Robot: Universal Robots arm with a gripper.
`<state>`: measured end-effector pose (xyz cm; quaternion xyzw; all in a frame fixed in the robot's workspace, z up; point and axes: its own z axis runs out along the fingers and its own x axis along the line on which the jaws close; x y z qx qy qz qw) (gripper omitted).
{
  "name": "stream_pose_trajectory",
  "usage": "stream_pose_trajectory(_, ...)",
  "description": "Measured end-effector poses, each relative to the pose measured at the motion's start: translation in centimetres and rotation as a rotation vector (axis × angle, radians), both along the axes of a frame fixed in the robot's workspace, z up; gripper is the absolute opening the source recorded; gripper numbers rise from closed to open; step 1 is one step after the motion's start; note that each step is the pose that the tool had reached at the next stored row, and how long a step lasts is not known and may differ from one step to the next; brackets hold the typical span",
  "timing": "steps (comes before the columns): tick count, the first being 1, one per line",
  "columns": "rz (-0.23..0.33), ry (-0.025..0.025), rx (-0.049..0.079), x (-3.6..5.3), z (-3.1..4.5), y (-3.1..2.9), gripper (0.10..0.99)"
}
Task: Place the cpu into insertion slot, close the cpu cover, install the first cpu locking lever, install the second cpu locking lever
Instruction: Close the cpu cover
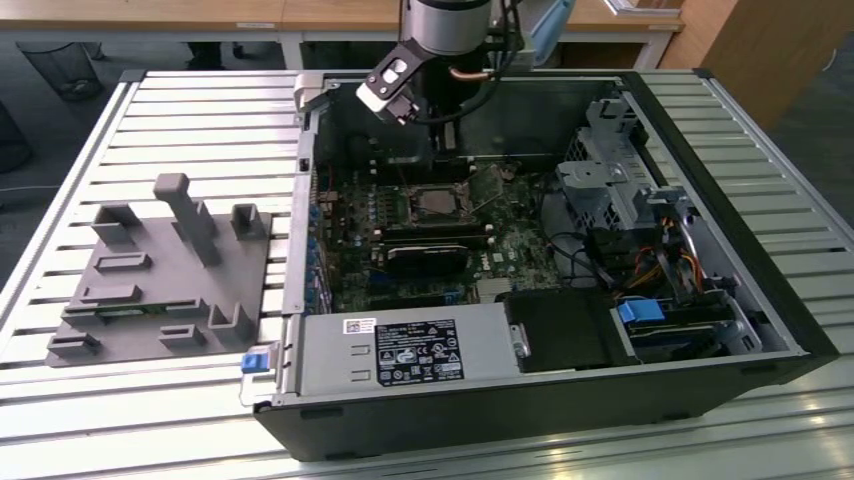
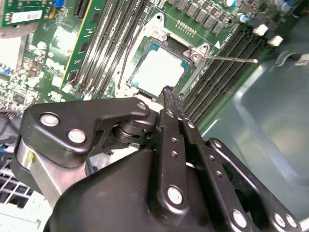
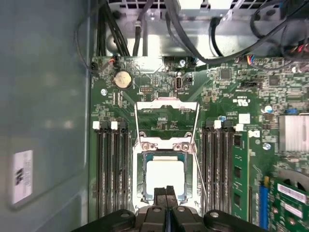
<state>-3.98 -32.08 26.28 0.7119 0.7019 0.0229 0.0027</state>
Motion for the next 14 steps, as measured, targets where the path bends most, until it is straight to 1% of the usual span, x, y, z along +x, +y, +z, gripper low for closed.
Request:
stream_pose_trajectory(4, 0.0, 0.0, 0.0, 0.0, 0.06, -0.13, 0.118)
stream_pose_trajectory(11, 0.0, 0.0, 0.0, -0.01, 0.06, -1.16, 0.118)
stream_pose_trajectory(14, 0.0, -0.0001, 0.0, 0.32, 0.05, -1.26, 0.118)
